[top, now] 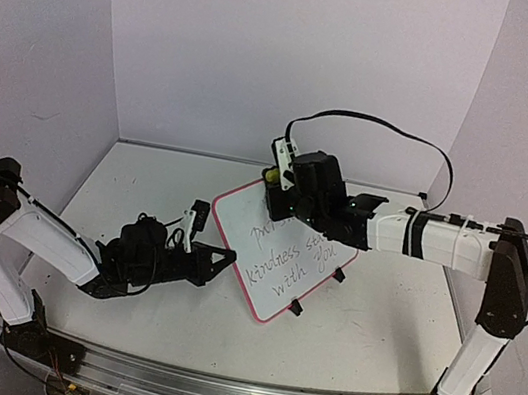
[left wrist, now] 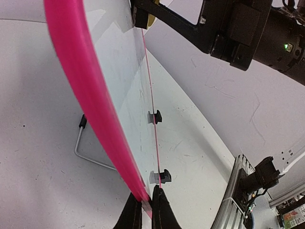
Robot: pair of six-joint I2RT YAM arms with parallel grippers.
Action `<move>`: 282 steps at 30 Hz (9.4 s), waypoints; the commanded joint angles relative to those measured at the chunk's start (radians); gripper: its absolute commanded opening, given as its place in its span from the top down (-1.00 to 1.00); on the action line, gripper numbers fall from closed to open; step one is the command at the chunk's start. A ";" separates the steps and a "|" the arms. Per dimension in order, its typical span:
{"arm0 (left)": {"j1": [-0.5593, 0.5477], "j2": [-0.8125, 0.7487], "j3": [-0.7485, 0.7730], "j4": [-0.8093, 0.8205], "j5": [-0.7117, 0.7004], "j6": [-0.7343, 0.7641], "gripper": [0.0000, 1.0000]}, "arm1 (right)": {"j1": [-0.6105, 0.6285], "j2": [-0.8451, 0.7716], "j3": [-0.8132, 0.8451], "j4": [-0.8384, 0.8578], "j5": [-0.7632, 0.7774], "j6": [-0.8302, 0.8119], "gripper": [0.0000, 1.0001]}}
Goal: Erase the whiteboard
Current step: Erase the whiteboard at the center of the board.
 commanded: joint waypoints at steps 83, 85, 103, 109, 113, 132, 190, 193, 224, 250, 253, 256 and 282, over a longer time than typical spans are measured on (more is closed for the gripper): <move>-0.062 -0.023 0.048 0.021 0.092 0.124 1.00 | 0.037 0.078 0.158 -0.386 -0.141 -0.086 1.00; -0.063 -0.022 0.051 0.016 0.092 0.126 1.00 | 0.037 0.083 0.185 -0.413 -0.175 -0.083 1.00; -0.067 0.002 0.077 0.000 0.096 0.134 1.00 | 0.203 0.130 0.267 -0.485 -0.302 -0.069 1.00; -0.067 -0.001 0.070 -0.001 0.093 0.134 1.00 | 0.187 0.138 0.258 -0.484 -0.196 -0.064 1.00; -0.068 -0.003 0.066 0.000 0.091 0.134 1.00 | 0.126 0.129 0.247 -0.484 -0.196 -0.049 1.00; -0.087 -0.026 0.052 -0.002 0.096 0.156 1.00 | -0.065 0.157 0.269 -0.487 -0.214 -0.086 1.00; -0.143 -0.032 0.104 -0.086 -0.192 0.126 0.90 | -0.093 -0.258 -0.051 -0.329 -0.273 -0.047 1.00; -0.143 -0.028 0.109 -0.086 -0.128 0.143 1.00 | -0.088 -0.277 -0.061 -0.336 -0.273 -0.060 1.00; -0.257 -0.058 0.183 -0.331 -0.501 -0.004 1.00 | -0.068 -0.396 -0.129 -0.379 -0.197 -0.082 1.00; -0.403 -0.026 0.246 -0.249 -0.812 0.076 1.00 | -0.068 -0.558 -0.205 -0.362 -0.066 0.034 1.00; -0.403 0.006 0.299 -0.296 -0.789 0.075 1.00 | -0.067 -0.584 -0.215 -0.364 -0.056 0.045 1.00; -0.401 0.038 0.341 -0.349 -0.751 0.071 1.00 | -0.068 -0.603 -0.218 -0.372 -0.053 0.049 1.00; -0.266 0.074 0.413 -0.534 -0.054 0.069 1.00 | -0.063 -0.666 -0.237 -0.394 -0.088 0.024 1.00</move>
